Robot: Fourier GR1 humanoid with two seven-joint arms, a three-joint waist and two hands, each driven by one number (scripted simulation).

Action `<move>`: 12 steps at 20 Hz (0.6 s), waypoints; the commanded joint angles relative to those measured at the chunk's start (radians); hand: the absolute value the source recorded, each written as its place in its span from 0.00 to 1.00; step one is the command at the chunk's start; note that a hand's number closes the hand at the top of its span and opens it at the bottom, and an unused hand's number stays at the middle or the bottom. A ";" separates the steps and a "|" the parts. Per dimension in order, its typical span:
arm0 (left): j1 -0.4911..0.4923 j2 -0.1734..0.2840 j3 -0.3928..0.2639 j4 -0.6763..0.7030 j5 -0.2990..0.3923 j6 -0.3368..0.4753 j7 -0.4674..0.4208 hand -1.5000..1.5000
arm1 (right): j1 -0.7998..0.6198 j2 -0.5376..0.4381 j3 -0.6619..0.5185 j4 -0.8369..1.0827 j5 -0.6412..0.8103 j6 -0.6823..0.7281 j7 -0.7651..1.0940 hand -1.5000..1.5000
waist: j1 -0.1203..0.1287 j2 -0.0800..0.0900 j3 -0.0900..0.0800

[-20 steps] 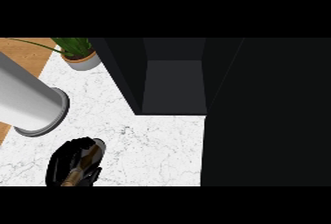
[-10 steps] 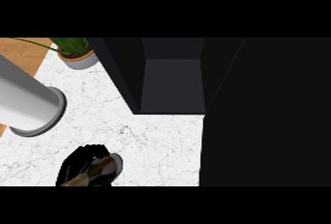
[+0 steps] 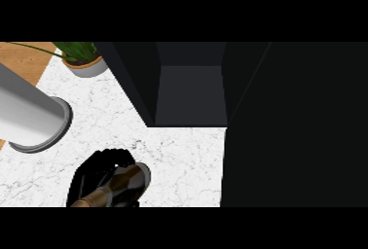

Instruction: Pick up the wine, place it into the cabinet and close the cabinet

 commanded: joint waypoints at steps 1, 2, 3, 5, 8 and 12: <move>-0.069 -0.002 -0.012 0.005 0.031 0.070 0.046 1.00 | -0.069 -0.039 -0.083 0.000 -0.081 -0.013 0.065 0.00 | 0.000 0.001 -0.001; -0.111 -0.002 -0.020 -0.071 0.050 0.127 0.155 1.00 | -0.041 -0.016 -0.041 0.032 -0.040 0.006 0.011 0.00 | -0.001 0.001 0.000; -0.106 -0.002 -0.042 -0.083 0.024 0.149 0.164 1.00 | -0.034 0.012 0.000 0.020 0.031 -0.018 0.001 0.00 | 0.000 0.001 0.000; -0.216 -0.002 -0.050 0.023 0.036 0.197 0.122 1.00 | -0.049 0.009 -0.008 0.042 0.018 -0.019 0.010 0.00 | -0.003 0.002 -0.001; -0.259 -0.002 -0.059 0.016 0.006 0.223 0.151 1.00 | -0.045 0.015 0.001 0.016 0.026 -0.027 0.026 0.00 | -0.002 0.001 -0.001; -0.412 -0.002 -0.088 0.128 0.001 0.348 0.106 1.00 | -0.066 -0.035 -0.092 0.074 -0.065 0.028 -0.005 0.00 | -0.006 0.002 0.000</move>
